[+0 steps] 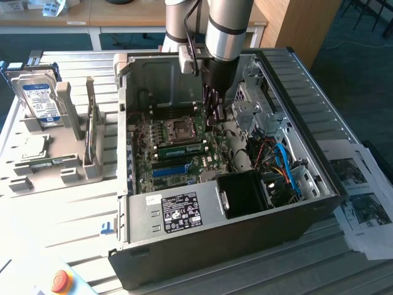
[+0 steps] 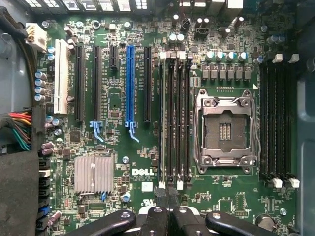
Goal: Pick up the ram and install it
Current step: 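Press down the ram until it locks into place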
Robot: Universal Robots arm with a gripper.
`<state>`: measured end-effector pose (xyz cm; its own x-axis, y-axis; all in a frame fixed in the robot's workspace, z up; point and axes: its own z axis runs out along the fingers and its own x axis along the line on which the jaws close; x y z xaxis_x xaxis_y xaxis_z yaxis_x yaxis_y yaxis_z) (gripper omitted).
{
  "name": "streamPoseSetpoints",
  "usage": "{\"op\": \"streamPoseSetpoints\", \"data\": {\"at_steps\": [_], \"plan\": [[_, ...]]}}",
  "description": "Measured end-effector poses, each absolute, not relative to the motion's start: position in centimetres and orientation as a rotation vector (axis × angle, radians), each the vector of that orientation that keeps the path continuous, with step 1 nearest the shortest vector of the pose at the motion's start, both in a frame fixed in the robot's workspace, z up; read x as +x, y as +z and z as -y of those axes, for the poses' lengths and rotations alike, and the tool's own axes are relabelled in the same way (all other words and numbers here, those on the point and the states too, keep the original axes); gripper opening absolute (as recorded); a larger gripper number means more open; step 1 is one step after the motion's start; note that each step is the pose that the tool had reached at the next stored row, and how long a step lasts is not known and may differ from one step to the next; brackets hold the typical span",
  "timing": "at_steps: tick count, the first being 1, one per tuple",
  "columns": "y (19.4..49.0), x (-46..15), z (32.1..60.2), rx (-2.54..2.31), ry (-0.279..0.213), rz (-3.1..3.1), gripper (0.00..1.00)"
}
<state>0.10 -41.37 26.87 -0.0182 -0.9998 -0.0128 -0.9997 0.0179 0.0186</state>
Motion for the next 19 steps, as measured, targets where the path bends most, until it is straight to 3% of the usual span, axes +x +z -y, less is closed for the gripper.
{"op": "streamPoseSetpoints", "data": {"at_steps": [19], "plan": [[25.7,0.1,41.4,2.201,-0.03,2.241,0.1]]}}
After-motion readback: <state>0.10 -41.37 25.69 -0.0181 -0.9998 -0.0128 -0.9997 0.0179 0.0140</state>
